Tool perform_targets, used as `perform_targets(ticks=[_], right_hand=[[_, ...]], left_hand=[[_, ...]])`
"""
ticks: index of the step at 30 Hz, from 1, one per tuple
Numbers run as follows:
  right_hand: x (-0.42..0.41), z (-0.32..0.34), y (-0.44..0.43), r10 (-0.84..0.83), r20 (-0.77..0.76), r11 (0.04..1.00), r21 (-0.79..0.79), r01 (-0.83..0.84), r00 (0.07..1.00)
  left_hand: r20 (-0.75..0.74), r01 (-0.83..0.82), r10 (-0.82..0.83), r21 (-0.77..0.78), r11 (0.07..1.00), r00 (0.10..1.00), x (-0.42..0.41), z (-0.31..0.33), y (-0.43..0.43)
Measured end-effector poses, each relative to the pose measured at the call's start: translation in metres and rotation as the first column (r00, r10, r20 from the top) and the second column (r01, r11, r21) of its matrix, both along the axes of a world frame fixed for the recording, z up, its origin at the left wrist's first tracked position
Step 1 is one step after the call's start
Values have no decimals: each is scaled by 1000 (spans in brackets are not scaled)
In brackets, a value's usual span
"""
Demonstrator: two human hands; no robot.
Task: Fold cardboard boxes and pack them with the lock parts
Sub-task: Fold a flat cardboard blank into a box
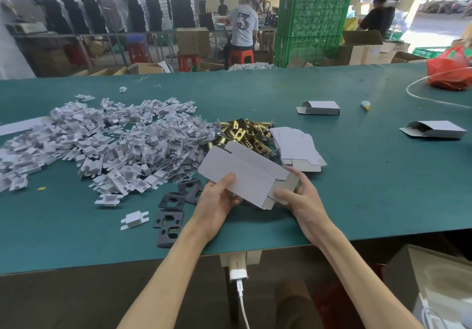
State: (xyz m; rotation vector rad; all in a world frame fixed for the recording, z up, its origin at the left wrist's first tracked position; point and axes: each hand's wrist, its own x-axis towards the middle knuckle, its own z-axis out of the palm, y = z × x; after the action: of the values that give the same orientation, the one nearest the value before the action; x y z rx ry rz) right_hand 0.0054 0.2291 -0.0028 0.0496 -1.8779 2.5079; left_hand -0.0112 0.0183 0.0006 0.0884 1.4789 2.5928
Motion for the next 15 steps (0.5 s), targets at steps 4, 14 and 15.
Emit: perform_targets(ticks=[4, 14, 15], right_hand=[[1, 0, -2, -12, -13, 1000, -3, 11, 1000], [3, 8, 2, 116, 39, 993, -38, -114, 993], [2, 8, 3, 144, 42, 989, -45, -143, 989]], left_hand=[[-20, 59, -59, -2, 998, 998, 3, 2, 1], [-206, 397, -407, -88, 914, 890, 10, 7, -8], [-218, 416, -430, -112, 903, 876, 10, 6, -10]])
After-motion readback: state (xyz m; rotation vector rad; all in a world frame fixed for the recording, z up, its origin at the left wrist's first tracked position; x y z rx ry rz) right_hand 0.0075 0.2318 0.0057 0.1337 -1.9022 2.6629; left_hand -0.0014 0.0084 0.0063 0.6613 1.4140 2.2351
